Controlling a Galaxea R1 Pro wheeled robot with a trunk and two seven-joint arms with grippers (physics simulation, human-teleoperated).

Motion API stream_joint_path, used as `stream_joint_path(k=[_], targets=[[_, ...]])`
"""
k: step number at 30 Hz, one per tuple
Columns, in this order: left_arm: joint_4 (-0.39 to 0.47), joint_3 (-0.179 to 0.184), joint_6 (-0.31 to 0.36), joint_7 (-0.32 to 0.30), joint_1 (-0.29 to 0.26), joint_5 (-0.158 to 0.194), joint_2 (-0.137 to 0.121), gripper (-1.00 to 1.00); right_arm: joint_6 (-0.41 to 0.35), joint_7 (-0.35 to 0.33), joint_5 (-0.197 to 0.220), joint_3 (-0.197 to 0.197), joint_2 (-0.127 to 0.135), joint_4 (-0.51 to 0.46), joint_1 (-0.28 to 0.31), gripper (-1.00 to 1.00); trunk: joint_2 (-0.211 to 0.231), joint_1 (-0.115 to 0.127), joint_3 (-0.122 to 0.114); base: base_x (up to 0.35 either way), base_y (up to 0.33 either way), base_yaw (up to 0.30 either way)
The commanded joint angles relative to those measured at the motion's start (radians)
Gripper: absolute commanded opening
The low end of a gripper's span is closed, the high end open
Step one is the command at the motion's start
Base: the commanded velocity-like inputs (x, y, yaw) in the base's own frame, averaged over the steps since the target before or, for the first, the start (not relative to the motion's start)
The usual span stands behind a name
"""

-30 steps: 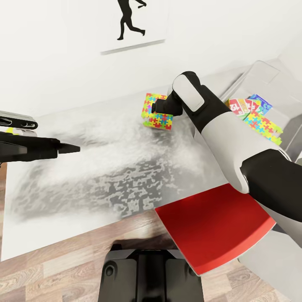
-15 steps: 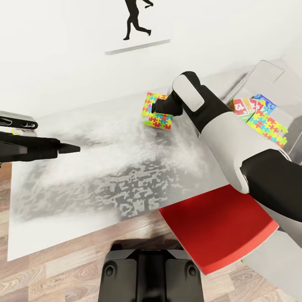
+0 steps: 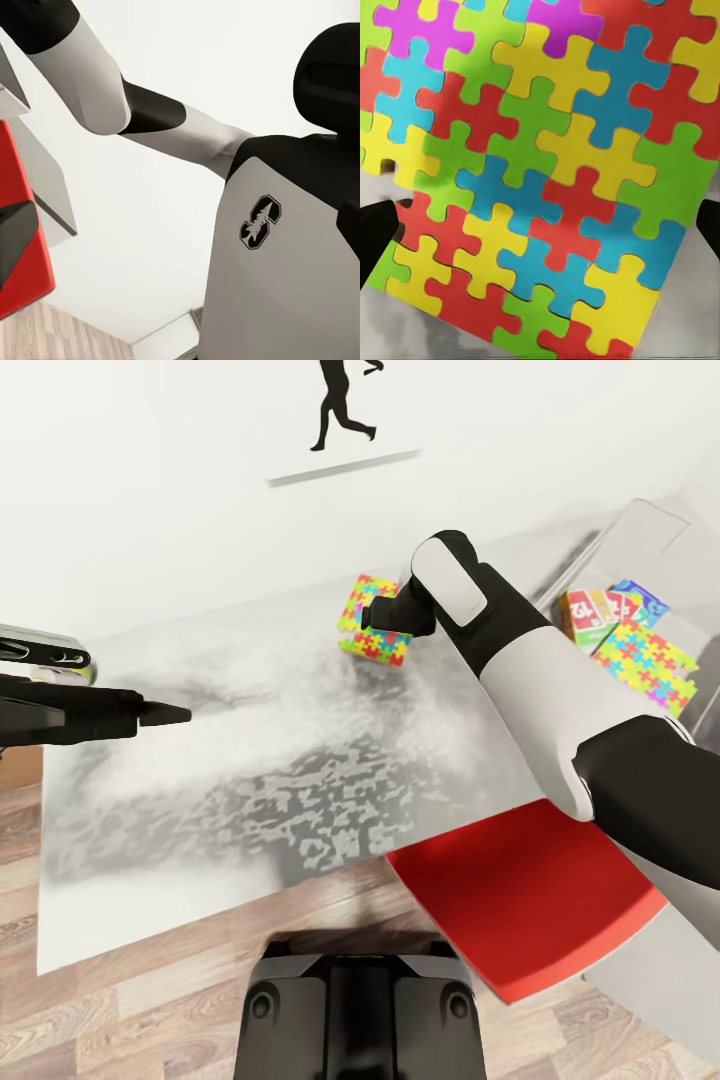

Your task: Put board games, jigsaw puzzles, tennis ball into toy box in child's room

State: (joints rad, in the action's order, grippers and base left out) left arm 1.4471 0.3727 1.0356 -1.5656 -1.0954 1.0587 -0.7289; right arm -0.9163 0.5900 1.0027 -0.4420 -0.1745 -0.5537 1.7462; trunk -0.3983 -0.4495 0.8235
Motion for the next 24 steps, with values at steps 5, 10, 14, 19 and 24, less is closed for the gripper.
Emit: stream_joint_path(k=[5, 10, 14, 19, 24], targets=[[0.000, 0.003, 0.011, -0.005, -0.001, 0.001, -0.001, 1.00, -0.001, 0.010, 0.010, -0.003, 0.000, 0.000, 0.001, 1.00, -0.002, 0.000, 0.001, -0.097, 0.073, 0.000], [0.000, 0.003, 0.011, -0.005, -0.001, 0.000, -0.001, 1.00, -0.001, 0.010, 0.010, -0.003, 0.000, 0.000, 0.001, 1.00, -0.002, 0.000, 0.001, -0.023, 0.016, 0.000], [-0.001, 0.003, 0.011, -0.005, -0.001, 0.000, -0.001, 1.00, -0.001, 0.010, 0.010, -0.003, 0.000, 0.000, 0.001, 1.00, -0.002, 0.000, 0.001, -0.004, 0.002, 0.000], [0.000, 0.003, 0.011, -0.005, -0.001, 0.000, -0.001, 1.00, -0.001, 0.010, 0.010, -0.003, 0.000, 0.000, 0.001, 1.00, -0.002, 0.000, 0.001, -0.001, 0.000, 0.000], [-0.001, 0.003, 0.011, -0.005, -0.001, 0.000, -0.001, 1.00, -0.002, 0.010, 0.010, -0.004, 0.000, -0.001, 0.001, 1.00, -0.002, 0.000, 0.001, 0.000, 0.000, 0.000]])
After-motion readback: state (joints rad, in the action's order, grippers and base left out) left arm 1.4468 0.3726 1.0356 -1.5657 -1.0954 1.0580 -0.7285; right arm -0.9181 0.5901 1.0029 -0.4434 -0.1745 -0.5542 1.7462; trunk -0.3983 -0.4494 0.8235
